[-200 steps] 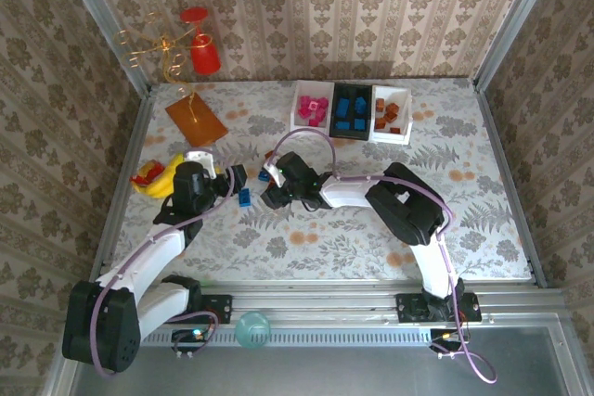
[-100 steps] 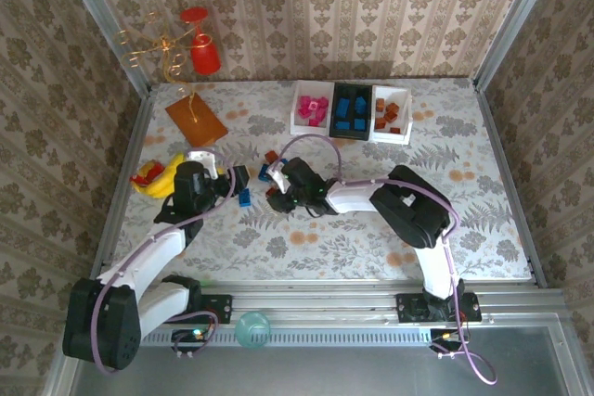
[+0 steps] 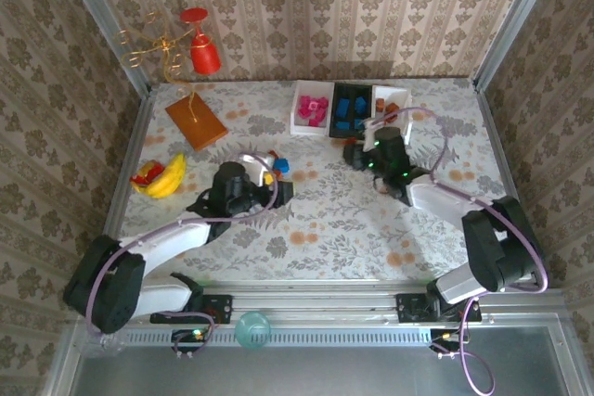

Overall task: Sort the legos into containers by color
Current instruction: Place the lego in the container.

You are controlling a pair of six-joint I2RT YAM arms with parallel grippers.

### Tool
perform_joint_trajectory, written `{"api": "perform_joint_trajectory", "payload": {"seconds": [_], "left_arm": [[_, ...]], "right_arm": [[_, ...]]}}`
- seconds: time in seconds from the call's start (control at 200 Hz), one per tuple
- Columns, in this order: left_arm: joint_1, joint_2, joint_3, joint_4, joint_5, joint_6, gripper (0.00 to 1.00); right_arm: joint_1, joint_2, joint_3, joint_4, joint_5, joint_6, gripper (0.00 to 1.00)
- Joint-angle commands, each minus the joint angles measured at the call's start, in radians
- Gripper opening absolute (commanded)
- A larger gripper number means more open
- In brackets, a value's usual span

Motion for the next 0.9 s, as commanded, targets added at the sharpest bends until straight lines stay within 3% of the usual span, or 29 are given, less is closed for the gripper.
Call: {"api": "perform_joint_trajectory", "payload": {"seconds": [0.0, 0.205, 0.425, 0.555, 0.72, 0.895], "left_arm": [[-0.066, 0.048, 0.060, 0.047, 0.006, 0.078, 0.74], [-0.165, 0.127, 0.107, 0.081, -0.055, 0.114, 0.74], [-0.235, 0.153, 0.139, 0.096, -0.204, 0.168, 0.74], [-0.241, 0.137, 0.183, 0.040, -0.277, 0.164, 0.74], [-0.241, 0.123, 0.238, -0.056, -0.351, 0.203, 0.75], [-0.210, 0.052, 0.189, -0.082, -0.425, 0.220, 0.76]], "right_arm": [[-0.086, -0.001, 0.051, -0.086, 0.108, 0.050, 0.31], [-0.202, 0.196, 0.280, -0.187, 0.201, 0.018, 0.32], [-0.240, 0.441, 0.560, -0.325, 0.251, -0.023, 0.33], [-0.258, 0.523, 0.661, -0.383, 0.245, -0.029, 0.40], [-0.256, 0.456, 0.630, -0.371, 0.182, -0.025, 0.59], [-0.216, 0.237, 0.430, -0.283, 0.051, -0.039, 0.67]]}}
